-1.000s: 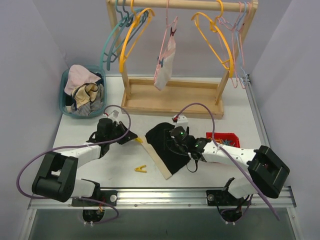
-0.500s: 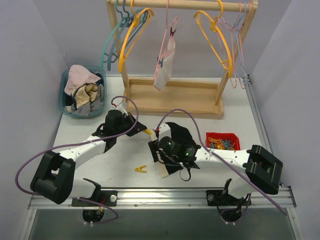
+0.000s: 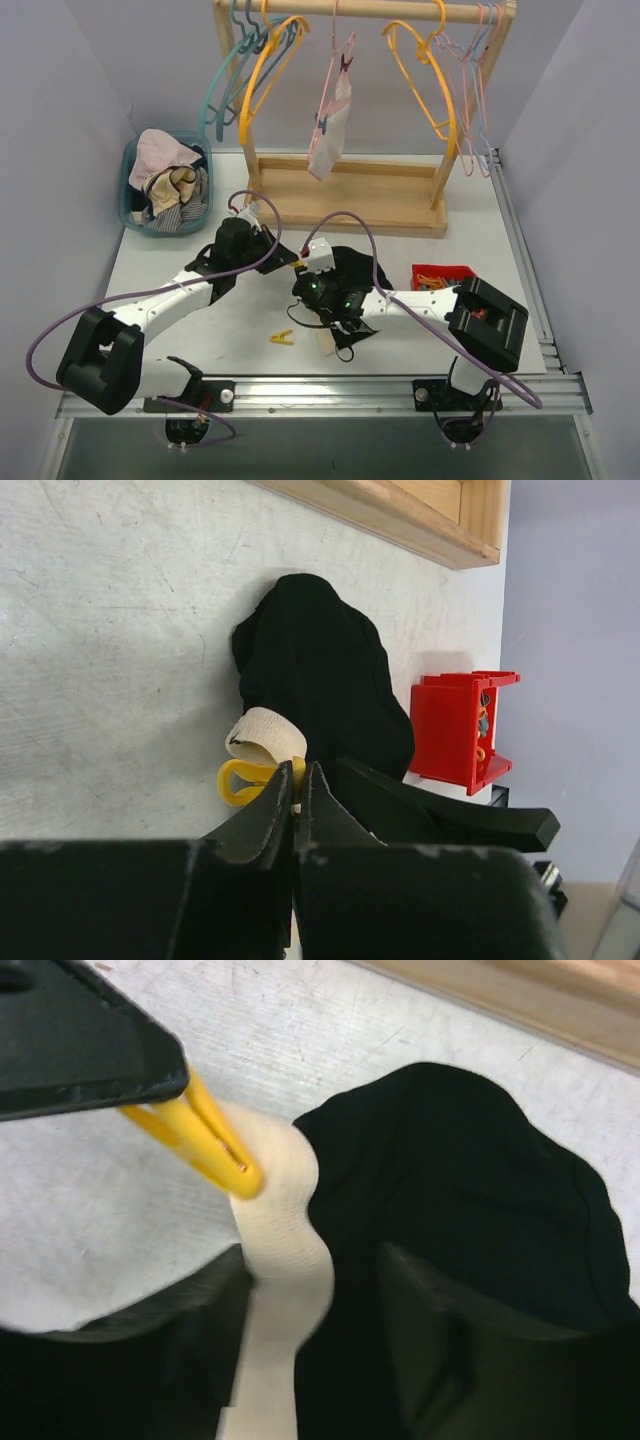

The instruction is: Remove the underwear clipped to the hanger

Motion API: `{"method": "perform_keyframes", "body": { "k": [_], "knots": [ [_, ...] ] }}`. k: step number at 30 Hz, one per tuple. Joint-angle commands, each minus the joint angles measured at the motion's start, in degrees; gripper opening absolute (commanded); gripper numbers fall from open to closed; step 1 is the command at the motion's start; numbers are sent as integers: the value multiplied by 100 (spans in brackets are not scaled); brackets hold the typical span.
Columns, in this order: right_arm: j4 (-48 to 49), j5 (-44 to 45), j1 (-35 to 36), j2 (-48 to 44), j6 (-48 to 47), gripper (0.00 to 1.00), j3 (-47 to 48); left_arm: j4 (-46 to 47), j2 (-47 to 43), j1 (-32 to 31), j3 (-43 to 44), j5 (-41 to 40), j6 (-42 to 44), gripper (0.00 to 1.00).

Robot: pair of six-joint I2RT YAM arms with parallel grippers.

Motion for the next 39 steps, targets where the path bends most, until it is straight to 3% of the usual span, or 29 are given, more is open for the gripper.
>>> {"method": "perform_keyframes", "body": {
  "k": [1,2,3,5,8,9,10,13,14,17,25,31,39],
  "knots": [
    [156,125,-183,134,-96,46,149,-93,-175,-14,270,19,39,3],
    [296,-87,-297,99,-192,39,0,-66,-166,-14,279,54,39,3],
    [550,-280,-376,55,-324,23,-79,-31,-148,-14,279,89,30,3],
    [745,-887,-604,-120,-439,2,-333,-31,-139,-14,314,107,39,3],
    [1053,-1510,-763,-542,-659,0,-659,-58,-104,-5,332,125,65,3],
    [1123,-1608,-851,-647,-703,0,-834,-49,-95,-5,341,134,74,10],
    [1132,-1679,-895,-805,-807,0,-888,-23,-52,-5,341,168,57,35],
    [1106,-1847,-984,-955,-966,0,-1029,144,-34,-5,306,213,-22,62],
    [1071,-1855,-1001,-973,-1045,0,-1038,188,-43,-5,271,213,-57,75],
    [939,-1882,-1010,-947,-1168,0,-1003,373,-86,-5,183,213,-172,89],
    [1036,-1522,-1089,-1297,-774,0,-1161,1057,72,4,-229,494,-584,94],
    [1299,-1355,-1221,-1798,174,0,-1468,2534,-95,153,-1100,652,-1349,96],
    [1598,-1416,-1239,-2019,264,0,-1583,4107,317,206,-1531,1039,-2307,98]
  ]
}}
